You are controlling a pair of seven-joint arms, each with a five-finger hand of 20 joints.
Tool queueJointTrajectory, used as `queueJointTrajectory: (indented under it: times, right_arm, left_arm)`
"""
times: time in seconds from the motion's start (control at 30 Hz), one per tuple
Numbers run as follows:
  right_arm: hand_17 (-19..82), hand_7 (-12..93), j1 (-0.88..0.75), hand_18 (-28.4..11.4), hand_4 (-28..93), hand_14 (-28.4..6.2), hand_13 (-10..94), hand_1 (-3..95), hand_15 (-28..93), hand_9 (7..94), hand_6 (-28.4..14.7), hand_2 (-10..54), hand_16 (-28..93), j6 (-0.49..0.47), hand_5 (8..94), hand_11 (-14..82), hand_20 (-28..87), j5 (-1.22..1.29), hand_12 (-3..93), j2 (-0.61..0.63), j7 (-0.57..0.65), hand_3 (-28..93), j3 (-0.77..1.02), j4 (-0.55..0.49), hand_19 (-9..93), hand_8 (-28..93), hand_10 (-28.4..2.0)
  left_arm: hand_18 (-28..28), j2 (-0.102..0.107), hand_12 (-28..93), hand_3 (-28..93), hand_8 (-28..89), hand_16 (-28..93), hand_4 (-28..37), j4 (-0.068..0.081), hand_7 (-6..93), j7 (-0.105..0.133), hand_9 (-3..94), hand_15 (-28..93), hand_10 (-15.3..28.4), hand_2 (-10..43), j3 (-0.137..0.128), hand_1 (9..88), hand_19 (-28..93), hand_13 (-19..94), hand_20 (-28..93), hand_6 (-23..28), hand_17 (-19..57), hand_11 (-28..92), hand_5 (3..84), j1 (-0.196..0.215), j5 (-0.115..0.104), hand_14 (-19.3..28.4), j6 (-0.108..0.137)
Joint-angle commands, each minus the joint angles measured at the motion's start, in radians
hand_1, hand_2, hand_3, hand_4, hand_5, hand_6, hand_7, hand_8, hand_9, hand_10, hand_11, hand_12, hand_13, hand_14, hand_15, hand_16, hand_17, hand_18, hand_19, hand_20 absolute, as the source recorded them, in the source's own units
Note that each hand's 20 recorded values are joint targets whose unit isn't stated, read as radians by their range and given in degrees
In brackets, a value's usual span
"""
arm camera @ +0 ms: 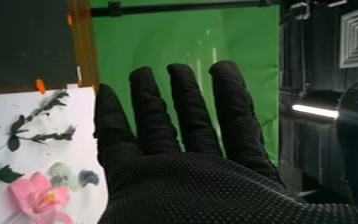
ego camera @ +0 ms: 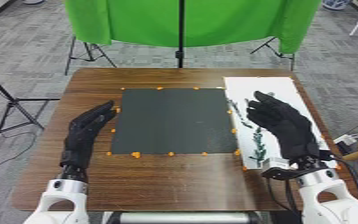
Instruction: Arrange flowers
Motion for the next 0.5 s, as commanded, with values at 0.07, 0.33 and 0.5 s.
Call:
queueJointTrajectory:
  times: [0.07, 0.33, 0.5]
  right_arm:
    - [16, 8, -0.015, -18.0, -14, -16.1, 32, 12.1, 8, 40.4, -2.6, 0.6, 24, 0.023, 40.6, 4.5, 26, -0.016, 17.4, -0.001, -0.012, 71, 0.003, -0.011, 9, -5, -15.4]
    - [18, 9, -0.014, -18.8, -14, -15.2, 32, 18.2, 9, 39.8, -2.4, -7.9, 24, 0.093, 38.4, 4.4, 27, -0.052, 17.8, 0.004, -0.031, 70, -0.015, -0.012, 11, -6, -15.1]
    - [29, 14, -0.028, -18.8, -22, -14.7, 47, 21.6, 14, 47.2, -3.8, -9.5, 22, 0.388, 40.5, 7.4, 37, -0.195, 18.9, 0.023, 0.087, 65, -0.083, -0.078, 27, -7, -15.7]
  left_arm:
    - [15.0, 0.004, 14, 62, -6, 5, -16.6, 0.018, 10.1, 0.063, 38.1, 10, 11.2, -7.6, 0.023, 32.1, 8, 33, 22, 2.9, 11.3, 15, 45.4, 0.009, -0.047, 13.2, 0.071]
    - [12.8, 0.005, 15, 62, -6, 6, -16.1, 0.013, 10.6, 0.069, 41.9, 11, 11.6, -9.1, 0.013, 32.5, 7, 36, 24, 2.3, 10.4, 16, 45.2, 0.01, -0.033, 13.8, 0.052]
    - [12.6, 0.006, 15, 62, -6, 6, -16.4, 0.01, 11.6, 0.057, 45.3, 11, 12.0, -9.0, 0.011, 31.9, 5, 37, 23, 2.0, 7.8, 18, 47.0, 0.025, -0.051, 13.9, 0.064]
